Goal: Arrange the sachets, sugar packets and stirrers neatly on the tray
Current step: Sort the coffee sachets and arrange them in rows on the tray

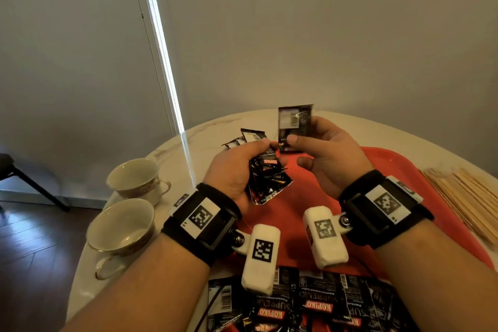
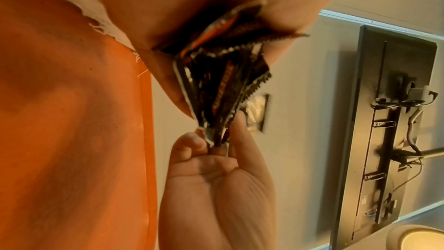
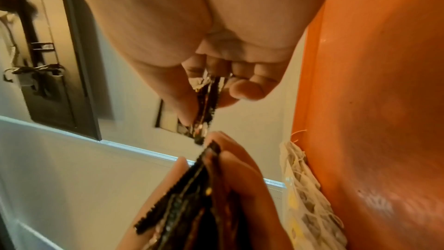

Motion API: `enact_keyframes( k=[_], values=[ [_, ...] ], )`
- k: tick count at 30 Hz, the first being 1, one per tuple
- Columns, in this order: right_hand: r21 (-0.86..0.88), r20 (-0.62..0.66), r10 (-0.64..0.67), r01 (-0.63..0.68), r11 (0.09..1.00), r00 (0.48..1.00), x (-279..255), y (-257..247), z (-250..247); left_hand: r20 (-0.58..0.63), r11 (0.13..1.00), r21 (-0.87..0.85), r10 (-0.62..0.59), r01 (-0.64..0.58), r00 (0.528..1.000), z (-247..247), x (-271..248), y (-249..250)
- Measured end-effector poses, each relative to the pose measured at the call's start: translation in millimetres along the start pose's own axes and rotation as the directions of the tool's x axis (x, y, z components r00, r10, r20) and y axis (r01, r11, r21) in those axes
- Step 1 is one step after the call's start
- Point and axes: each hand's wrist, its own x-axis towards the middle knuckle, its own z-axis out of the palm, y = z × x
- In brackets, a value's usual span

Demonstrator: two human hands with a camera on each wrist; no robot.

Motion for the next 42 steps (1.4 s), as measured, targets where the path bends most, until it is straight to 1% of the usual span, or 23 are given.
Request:
enact_keyframes(
  k=[1, 3, 5, 7, 10, 12, 14, 20, 22, 24, 27, 31, 35, 38, 39, 41, 42],
  values=[
    [0.021, -0.02, -0.034, 0.034, 0.999, 0.999, 1, 0, 0, 0.001, 1.0, -0.007, -0.01, 0.01, 1.0, 0, 1, 1],
    [0.049, -0.018, -0.085, 0.085, 0.995, 0.996, 1, -1, 2, 0.021, 0.999, -0.042, -0.026, 0.027, 0.999, 1, -1, 3],
    [0.003, 0.002, -0.105, 0.105, 0.994, 0.994, 0, 1, 5, 0.052, 0.997, -0.069, -0.021, 0.024, 0.998, 1, -5, 4],
    [-0.051, 0.018, -0.094, 0.094, 0.994, 0.995, 0, 5, 6, 0.088, 0.999, -0.053, 0.003, 0.002, 0.996, 2, -9, 3],
    [-0.097, 0.056, -0.042, 0.048, 0.994, 0.998, -2, 5, 8, 0.095, 1.0, 0.002, 0.007, -0.007, 0.995, 1, -12, 0],
    [-0.084, 0.068, 0.015, -0.009, 0.996, 0.998, -3, 3, 7, 0.08, 1.0, 0.009, -0.001, 0.0, 0.997, 0, -11, 1],
    [-0.057, 0.061, 0.051, -0.047, 0.997, 0.997, -4, 0, 6, 0.061, 0.999, 0.037, 0.02, -0.023, 0.998, -1, -10, 3],
    [-0.032, 0.141, 0.015, -0.011, 0.999, 0.99, -5, 3, 6, 0.048, 0.996, 0.074, 0.054, -0.058, 0.997, -3, -12, 5],
    [-0.019, 0.111, 0.001, 0.001, 1.0, 0.994, -3, 4, 5, 0.059, 0.994, 0.097, 0.053, -0.058, 0.997, -3, -12, 4],
    [0.024, 0.057, 0.013, -0.015, 1.0, 0.998, -3, 3, 5, 0.078, 0.99, 0.122, 0.055, -0.065, 0.995, -3, -12, 4],
    [0.017, -0.02, 0.074, -0.073, 0.997, 0.997, -3, 1, 5, 0.106, 0.984, 0.159, 0.062, -0.078, 0.992, -3, -12, 3],
    [0.027, -0.075, 0.152, -0.15, 0.988, 0.986, -1, -1, 3, 0.142, 0.972, 0.205, 0.088, -0.116, 0.986, -3, -11, 4],
    [0.029, -0.1, 0.179, -0.177, 0.984, 0.979, -2, -2, 6, 0.178, 0.969, 0.209, 0.093, -0.13, 0.98, -5, -12, 6],
    [0.07, -0.134, 0.221, -0.214, 0.974, 0.966, -1, 0, 6, 0.14, 0.973, 0.192, 0.103, -0.129, 0.985, -7, -9, 7],
    [0.058, -0.136, 0.235, -0.229, 0.972, 0.962, 0, 0, 5, 0.123, 0.976, 0.178, 0.105, -0.126, 0.987, -7, -8, 7],
    [-0.015, -0.1, 0.252, -0.255, 0.967, 0.962, -1, -1, 3, 0.09, 0.981, 0.146, 0.112, -0.125, 0.99, -9, -5, 7],
    [-0.056, -0.048, 0.266, -0.268, 0.962, 0.963, -3, -1, 2, 0.08, 0.983, 0.129, 0.119, -0.129, 0.99, -9, -4, 6]
  ],
)
